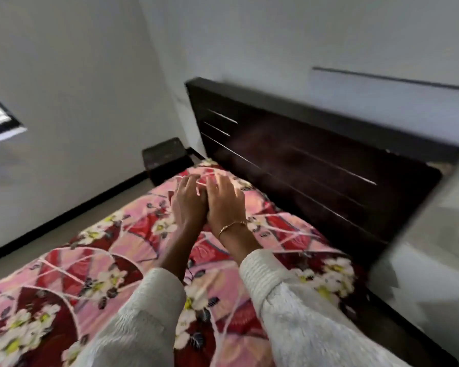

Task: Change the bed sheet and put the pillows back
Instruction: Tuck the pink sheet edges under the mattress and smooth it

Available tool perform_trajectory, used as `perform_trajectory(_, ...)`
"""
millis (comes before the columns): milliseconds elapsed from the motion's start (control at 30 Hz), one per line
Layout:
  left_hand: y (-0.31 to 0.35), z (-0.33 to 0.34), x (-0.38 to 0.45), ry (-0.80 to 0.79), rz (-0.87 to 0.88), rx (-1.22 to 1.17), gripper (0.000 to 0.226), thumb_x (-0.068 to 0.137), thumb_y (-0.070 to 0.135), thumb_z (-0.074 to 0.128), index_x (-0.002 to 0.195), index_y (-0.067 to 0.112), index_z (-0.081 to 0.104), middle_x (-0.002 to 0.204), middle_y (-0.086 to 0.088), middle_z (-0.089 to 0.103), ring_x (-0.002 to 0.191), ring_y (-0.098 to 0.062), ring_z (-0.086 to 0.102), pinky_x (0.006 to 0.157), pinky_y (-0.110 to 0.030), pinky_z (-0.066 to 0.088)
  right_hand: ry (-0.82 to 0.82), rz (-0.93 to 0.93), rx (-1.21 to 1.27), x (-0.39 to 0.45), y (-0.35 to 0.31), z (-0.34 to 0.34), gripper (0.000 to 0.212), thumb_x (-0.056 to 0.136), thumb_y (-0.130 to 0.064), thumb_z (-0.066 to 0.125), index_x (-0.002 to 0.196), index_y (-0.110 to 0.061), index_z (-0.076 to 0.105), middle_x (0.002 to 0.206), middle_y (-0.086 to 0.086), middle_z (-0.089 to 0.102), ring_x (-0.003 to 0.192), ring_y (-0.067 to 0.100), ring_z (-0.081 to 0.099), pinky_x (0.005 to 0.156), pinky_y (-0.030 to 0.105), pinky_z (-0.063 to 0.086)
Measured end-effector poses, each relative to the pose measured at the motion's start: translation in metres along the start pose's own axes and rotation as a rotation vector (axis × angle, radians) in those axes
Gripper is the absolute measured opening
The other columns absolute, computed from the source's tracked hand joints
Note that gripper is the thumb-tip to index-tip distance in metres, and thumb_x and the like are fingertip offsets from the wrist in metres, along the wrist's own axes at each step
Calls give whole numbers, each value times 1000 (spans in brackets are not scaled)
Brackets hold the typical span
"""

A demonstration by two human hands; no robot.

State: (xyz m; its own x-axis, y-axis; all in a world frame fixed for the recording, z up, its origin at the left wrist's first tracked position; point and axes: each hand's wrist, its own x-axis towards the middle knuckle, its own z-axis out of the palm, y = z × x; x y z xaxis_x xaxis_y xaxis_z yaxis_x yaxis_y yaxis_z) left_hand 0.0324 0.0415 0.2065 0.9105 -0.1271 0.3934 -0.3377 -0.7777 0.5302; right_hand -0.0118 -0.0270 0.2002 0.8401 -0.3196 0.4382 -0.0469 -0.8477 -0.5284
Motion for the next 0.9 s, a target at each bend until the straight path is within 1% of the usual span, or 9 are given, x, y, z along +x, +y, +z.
perform_trajectory(233,-69,119,-135,-341,43,120,34,85,11,52,116,0,62,121,-19,60,111,-37,57,88,-43,45,-290,243,-30,-150,99,103,42,75,-25,35,94,-21,72,106,3,70,102,18,66,73,35,57)
perform_trajectory(367,-118,176,-192,-572,60,174,49,84,28,37,110,0,66,113,-20,65,107,-38,61,89,-46,48,-385,268,-67,-210,142,152,43,73,-23,35,93,-21,74,103,0,71,100,17,67,71,33,57)
perform_trajectory(500,-126,221,-212,-666,153,141,41,79,15,47,110,-5,65,119,-26,60,115,-44,54,94,-52,44,-472,287,-166,-231,185,179,48,73,-25,33,100,-21,72,105,-4,69,107,18,61,88,36,51)
perform_trajectory(567,-128,244,-210,-708,199,137,43,81,14,44,115,-6,62,123,-28,57,118,-48,50,96,-56,40,-485,276,-198,-228,205,184,47,74,-29,38,108,-20,70,109,-5,68,110,19,61,92,40,50)
perform_trajectory(633,-129,264,-199,-739,254,158,49,82,18,37,121,-5,58,127,-26,55,120,-47,48,97,-58,40,-476,233,-268,-218,226,183,46,76,-34,54,119,-21,64,121,-6,63,119,19,56,98,47,42)
perform_trajectory(733,-121,287,-174,-791,310,236,58,84,27,32,135,4,47,142,-16,43,134,-39,35,105,-56,33,-460,175,-188,-194,259,178,50,81,-32,49,129,-24,54,139,-3,50,133,22,40,110,53,14)
perform_trajectory(800,-109,302,-156,-839,383,262,67,85,40,18,140,10,40,148,-11,35,138,-37,28,107,-56,27,-440,222,-240,-175,284,168,51,75,-41,51,124,-29,59,140,1,48,132,26,41,112,54,12)
perform_trajectory(833,-100,309,-149,-869,423,267,71,84,44,12,143,13,34,152,-8,28,141,-35,22,109,-56,22,-426,256,-303,-169,295,161,52,74,-48,50,123,-32,58,142,3,46,133,28,39,111,54,11)
perform_trajectory(900,-83,328,-132,-937,479,295,70,86,49,3,149,21,15,156,2,3,145,-29,5,114,-52,9,-485,319,-385,-152,319,151,62,76,-58,49,134,-37,45,153,4,26,142,31,17,109,57,-2)
